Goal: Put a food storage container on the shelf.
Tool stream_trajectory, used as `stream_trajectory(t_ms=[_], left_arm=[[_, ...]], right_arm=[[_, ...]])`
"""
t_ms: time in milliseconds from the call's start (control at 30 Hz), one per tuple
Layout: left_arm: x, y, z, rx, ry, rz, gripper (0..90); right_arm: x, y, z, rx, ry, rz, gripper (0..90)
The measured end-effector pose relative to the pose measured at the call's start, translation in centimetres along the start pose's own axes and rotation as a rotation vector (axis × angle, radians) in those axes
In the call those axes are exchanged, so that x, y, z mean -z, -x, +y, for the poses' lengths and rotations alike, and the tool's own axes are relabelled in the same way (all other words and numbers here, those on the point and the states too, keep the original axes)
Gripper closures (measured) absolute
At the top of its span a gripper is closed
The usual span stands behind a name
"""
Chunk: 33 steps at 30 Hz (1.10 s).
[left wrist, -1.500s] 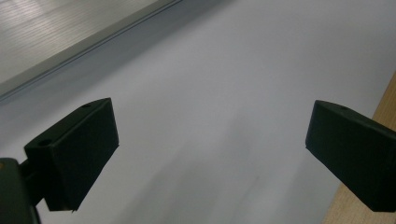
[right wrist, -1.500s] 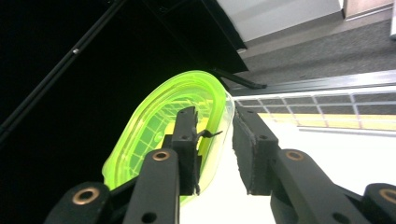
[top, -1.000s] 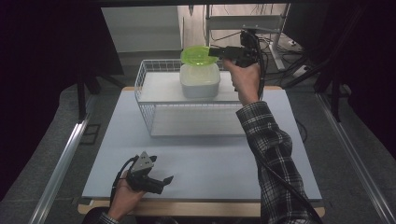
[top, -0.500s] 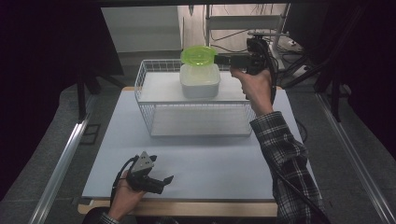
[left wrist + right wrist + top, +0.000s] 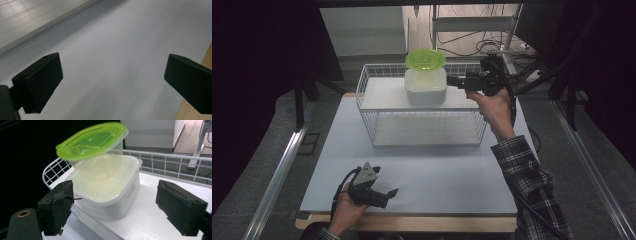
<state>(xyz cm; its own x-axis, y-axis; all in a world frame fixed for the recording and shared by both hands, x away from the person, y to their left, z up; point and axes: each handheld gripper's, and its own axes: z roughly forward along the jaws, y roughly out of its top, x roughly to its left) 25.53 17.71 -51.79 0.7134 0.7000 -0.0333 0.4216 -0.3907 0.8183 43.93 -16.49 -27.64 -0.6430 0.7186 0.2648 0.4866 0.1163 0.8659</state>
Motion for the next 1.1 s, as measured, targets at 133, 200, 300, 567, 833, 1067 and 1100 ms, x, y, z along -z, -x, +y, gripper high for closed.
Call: stream_trajectory(t_ms=[133,200,300,567,833,1067,1100], left_arm=[[0.0,0.0,0.0,-0.002,0.001,-0.002,1.5],[0.0,0.0,0.0,-0.002,0.002,-0.002,1.5],[0.0,0.0,0.0,-0.001,0.005,-0.001,1.5],[-0.1,0.1,0.0,-0.004,0.002,-0.004,1.5],[-0.2,0.2,0.0,-0.005,0.001,-0.007,1.5],[-0.3,0.3,0.0,-0.007,0.001,-0.01,1.5],[-0.3,0.3,0.0,-0.006,0.002,-0.01,1.5]], right_arm=[[0.2,-0.3,-1.0,0.039,-0.005,-0.011,12.9],[0.3,-0.6,-1.5,0.072,-0.007,-0.024,11.6],[0.6,-0.9,-2.4,0.106,-0.006,-0.026,10.1],[1.0,-1.7,-4.6,0.192,-0.001,-0.037,7.4],[1.1,-2.1,-6.9,0.229,-0.014,-0.033,6.6],[1.2,-2.2,-8.8,0.252,-0.025,-0.036,6.3],[1.2,-2.1,-9.1,0.257,-0.024,-0.041,6.2]])
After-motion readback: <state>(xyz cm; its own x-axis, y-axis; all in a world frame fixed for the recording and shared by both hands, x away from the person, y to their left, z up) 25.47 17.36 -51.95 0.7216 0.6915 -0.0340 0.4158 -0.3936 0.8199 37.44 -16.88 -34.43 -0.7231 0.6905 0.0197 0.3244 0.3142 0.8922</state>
